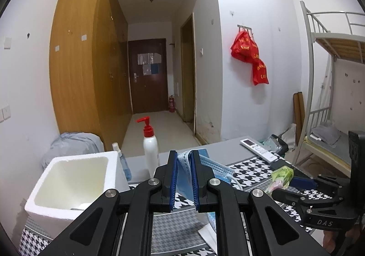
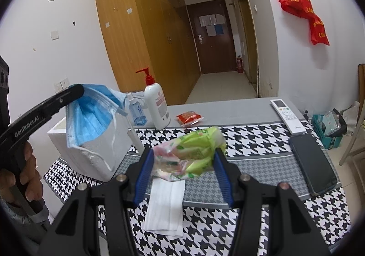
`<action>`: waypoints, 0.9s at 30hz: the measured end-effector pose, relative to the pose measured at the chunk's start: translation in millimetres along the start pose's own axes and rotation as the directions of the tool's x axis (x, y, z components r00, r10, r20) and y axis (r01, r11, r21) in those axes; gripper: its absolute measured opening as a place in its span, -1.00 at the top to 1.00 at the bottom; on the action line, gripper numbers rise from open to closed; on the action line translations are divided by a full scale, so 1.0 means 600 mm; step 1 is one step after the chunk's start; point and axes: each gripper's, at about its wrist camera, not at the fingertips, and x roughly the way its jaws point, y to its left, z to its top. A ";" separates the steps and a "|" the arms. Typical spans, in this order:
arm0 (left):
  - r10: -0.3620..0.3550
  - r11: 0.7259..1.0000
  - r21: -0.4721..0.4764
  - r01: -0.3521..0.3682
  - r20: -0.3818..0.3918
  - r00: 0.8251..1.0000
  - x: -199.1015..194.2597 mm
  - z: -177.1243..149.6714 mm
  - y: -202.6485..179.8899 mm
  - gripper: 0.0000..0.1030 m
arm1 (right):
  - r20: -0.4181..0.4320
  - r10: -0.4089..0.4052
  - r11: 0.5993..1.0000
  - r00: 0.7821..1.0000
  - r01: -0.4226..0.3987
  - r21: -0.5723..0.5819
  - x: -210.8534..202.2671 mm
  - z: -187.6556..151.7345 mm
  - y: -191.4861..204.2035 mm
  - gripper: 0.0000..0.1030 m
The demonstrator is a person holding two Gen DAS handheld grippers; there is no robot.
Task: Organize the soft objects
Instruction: 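Lift the mask and snack pack and carry both toward the foam box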
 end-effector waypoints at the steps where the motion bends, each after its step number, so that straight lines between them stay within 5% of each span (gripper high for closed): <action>1: 0.001 1.000 0.002 -0.001 0.006 1.000 -0.001 0.001 0.001 0.76 | 0.001 0.001 1.000 1.000 -0.001 0.003 -0.001 0.000 -0.001 -0.12; 27: 0.036 0.999 0.004 -0.036 0.034 0.999 -0.032 0.009 0.029 0.76 | 0.065 0.024 0.999 0.998 -0.021 -0.041 -0.024 0.016 0.041 -0.12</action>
